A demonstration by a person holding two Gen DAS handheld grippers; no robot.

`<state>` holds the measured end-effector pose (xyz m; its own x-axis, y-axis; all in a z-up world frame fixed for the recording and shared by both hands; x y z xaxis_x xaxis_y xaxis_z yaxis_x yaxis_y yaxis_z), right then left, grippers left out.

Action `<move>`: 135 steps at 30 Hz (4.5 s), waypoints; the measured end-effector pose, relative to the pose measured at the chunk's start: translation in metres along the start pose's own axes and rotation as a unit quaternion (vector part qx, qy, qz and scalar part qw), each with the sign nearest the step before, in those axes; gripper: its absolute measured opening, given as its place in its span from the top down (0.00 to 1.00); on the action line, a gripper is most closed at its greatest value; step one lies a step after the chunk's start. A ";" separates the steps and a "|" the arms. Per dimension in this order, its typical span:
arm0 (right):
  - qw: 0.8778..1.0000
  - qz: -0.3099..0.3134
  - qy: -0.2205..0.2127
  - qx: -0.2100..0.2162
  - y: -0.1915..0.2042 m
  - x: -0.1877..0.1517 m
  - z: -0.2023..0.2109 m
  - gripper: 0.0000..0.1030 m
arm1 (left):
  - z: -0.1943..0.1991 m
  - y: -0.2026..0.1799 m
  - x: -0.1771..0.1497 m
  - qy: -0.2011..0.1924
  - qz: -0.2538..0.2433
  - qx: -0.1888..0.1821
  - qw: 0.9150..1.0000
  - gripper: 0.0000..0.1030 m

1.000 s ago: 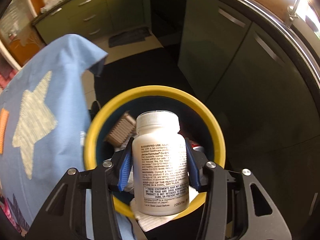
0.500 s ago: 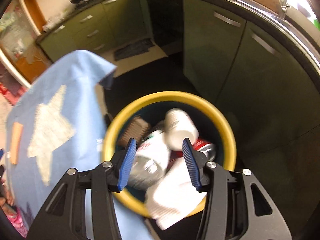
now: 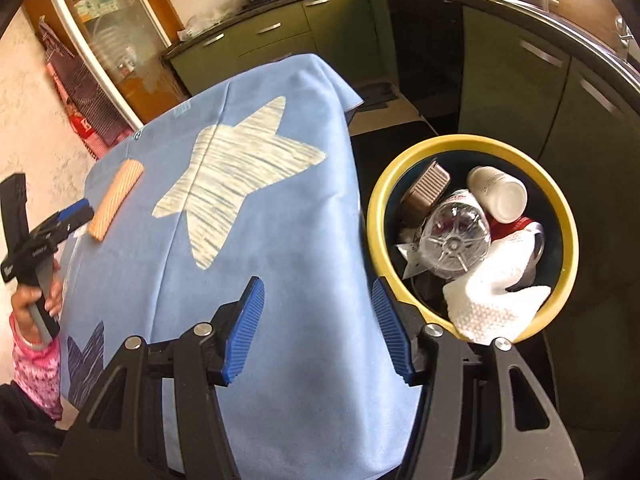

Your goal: Collect trash

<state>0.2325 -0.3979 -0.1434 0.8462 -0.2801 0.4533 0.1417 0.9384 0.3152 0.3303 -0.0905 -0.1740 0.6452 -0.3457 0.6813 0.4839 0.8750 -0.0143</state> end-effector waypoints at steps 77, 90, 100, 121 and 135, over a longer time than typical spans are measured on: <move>0.984 -0.138 -0.102 -0.049 -0.154 -0.064 0.081 0.44 | -0.143 -0.472 0.104 0.123 -0.246 -0.188 0.943 0.72; 0.981 -0.151 -0.110 -0.051 -0.161 -0.071 0.089 0.42 | -0.171 -0.467 0.095 0.149 -0.199 -0.117 0.962 0.29; 0.983 -0.143 -0.105 -0.036 -0.148 -0.074 0.090 0.37 | -0.105 -0.389 0.108 0.083 -0.160 -0.110 0.977 0.11; 0.983 0.007 -0.174 -0.065 0.000 -0.052 0.115 0.07 | 0.174 -0.055 -0.030 -0.124 0.058 0.113 0.984 0.05; 0.974 0.034 -0.208 -0.078 0.029 -0.065 0.140 0.07 | 0.239 -0.046 -0.078 -0.161 0.051 0.140 0.976 0.05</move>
<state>0.1094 -0.3806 -0.0473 0.5794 -0.2431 0.7779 0.1953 0.9681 0.1571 0.1165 -0.0230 -0.0515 0.4397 -0.1673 0.8824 0.2185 0.9729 0.0756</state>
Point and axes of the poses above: each gripper's, at about its wrist camera, not at the fingertips, and z roughly against the way its jaws point, y to its left, x to its top, the point moved 6 cm from there along -z, roughly the way its jaws point, and after that the axes turned 7 degrees about -z, right-handed, at the moved point
